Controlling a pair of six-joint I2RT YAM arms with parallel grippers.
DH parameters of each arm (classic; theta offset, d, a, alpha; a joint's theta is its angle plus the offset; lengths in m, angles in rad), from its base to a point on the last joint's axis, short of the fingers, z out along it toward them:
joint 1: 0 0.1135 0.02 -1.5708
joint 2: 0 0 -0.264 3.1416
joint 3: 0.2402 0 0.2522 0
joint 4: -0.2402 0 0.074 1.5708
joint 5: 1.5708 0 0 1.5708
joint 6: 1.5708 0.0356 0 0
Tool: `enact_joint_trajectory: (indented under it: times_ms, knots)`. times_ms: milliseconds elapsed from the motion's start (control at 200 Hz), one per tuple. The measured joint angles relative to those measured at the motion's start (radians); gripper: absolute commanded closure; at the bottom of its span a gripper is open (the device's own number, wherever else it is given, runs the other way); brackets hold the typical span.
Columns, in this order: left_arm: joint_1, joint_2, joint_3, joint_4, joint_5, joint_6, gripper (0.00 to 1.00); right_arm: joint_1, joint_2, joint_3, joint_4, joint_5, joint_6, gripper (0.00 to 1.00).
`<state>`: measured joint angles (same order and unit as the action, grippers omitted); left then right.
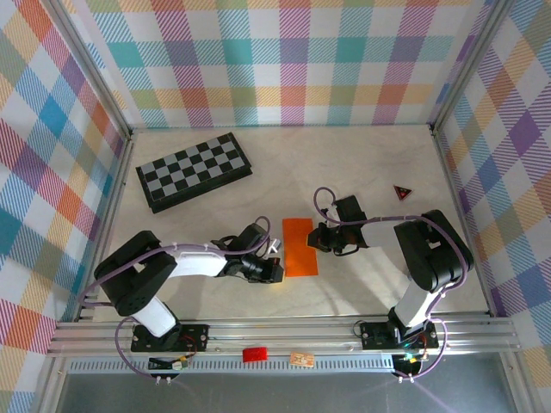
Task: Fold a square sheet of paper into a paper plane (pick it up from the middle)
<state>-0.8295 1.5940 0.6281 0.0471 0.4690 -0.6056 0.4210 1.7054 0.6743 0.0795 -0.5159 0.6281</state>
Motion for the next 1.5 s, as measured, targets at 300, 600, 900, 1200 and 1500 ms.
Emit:
enact_joint_trajectory:
  times_ms: [300,600,900,1200,1500]
  knots:
    - [-0.007,-0.02,0.072,0.013,-0.052,-0.024,0.99,0.0,0.0,0.0,0.0,-0.001,0.0,1.0]
    - [-0.01,0.158,0.124,0.14,-0.006,-0.06,0.99,0.0,0.0,0.0,0.0,-0.001,0.0,1.0]
    - [-0.025,0.064,0.028,0.113,-0.023,0.011,0.97,-0.001,0.002,0.0,0.003,-0.005,0.0,1.0]
    - [-0.067,0.002,0.03,-0.017,-0.087,0.102,0.96,-0.003,0.003,0.0,0.006,-0.01,-0.001,1.0]
    - [-0.017,-0.082,0.097,-0.074,-0.182,0.049,0.95,-0.002,-0.027,0.03,-0.073,0.012,-0.041,0.89]
